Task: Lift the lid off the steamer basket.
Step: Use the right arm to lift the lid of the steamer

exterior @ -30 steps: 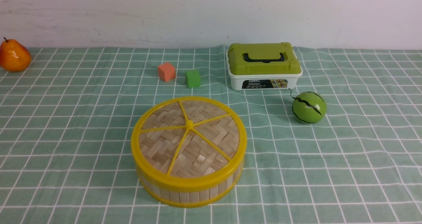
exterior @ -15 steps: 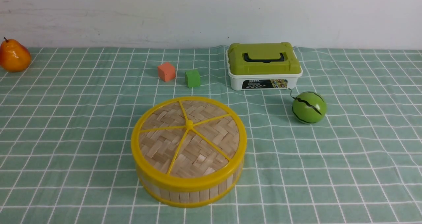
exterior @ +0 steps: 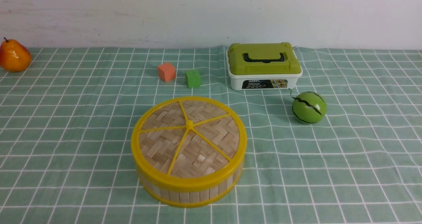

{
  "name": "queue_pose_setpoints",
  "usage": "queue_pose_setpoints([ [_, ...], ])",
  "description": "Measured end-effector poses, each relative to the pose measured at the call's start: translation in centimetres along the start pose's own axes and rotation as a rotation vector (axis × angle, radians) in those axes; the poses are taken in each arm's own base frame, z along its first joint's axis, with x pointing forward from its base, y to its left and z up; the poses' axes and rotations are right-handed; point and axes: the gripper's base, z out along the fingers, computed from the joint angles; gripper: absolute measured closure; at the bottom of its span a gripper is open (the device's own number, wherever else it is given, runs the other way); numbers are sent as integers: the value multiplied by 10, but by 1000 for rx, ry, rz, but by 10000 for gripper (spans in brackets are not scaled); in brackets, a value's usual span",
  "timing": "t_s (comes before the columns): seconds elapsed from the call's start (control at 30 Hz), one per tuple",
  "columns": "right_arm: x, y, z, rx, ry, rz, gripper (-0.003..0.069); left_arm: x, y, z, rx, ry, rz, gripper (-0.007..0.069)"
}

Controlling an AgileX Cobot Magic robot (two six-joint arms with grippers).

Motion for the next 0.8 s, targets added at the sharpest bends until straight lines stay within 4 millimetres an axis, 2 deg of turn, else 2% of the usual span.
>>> queue_pose_setpoints([
  [0.07,-19,-4,13,-57,88,-59,681,0,0,0,0,0,0,386],
  [0.1,-35,-2,30,-148,187,-110,681,0,0,0,0,0,0,386],
  [0.13,-37,-2,32,-157,198,-115,681,0,0,0,0,0,0,386],
  [0.27,-74,15,90,-303,417,-262,668,0,0,0,0,0,0,386],
  [0.3,-74,15,90,-303,417,-262,668,0,0,0,0,0,0,386],
  [0.37,-96,38,129,-309,475,-357,659,0,0,0,0,0,0,386],
  [0.4,-100,43,137,-309,479,-369,658,0,0,0,0,0,0,386],
  [0.5,-121,75,179,-324,491,-383,648,0,0,0,0,0,0,386],
  [0.53,-124,82,190,-328,495,-377,643,0,0,0,0,0,0,386],
  [0.57,-125,83,193,-329,495,-376,642,0,0,0,0,0,0,386],
  [0.6,-131,95,215,-335,501,-359,625,0,0,0,0,0,0,386],
  [0.67,-134,107,240,-340,512,-347,595,0,0,0,0,0,0,386],
  [0.73,-135,120,271,-345,519,-350,527,0,0,0,0,0,0,386],
  [0.8,-135,131,291,-352,513,-362,452,0,0,0,0,0,0,386],
])
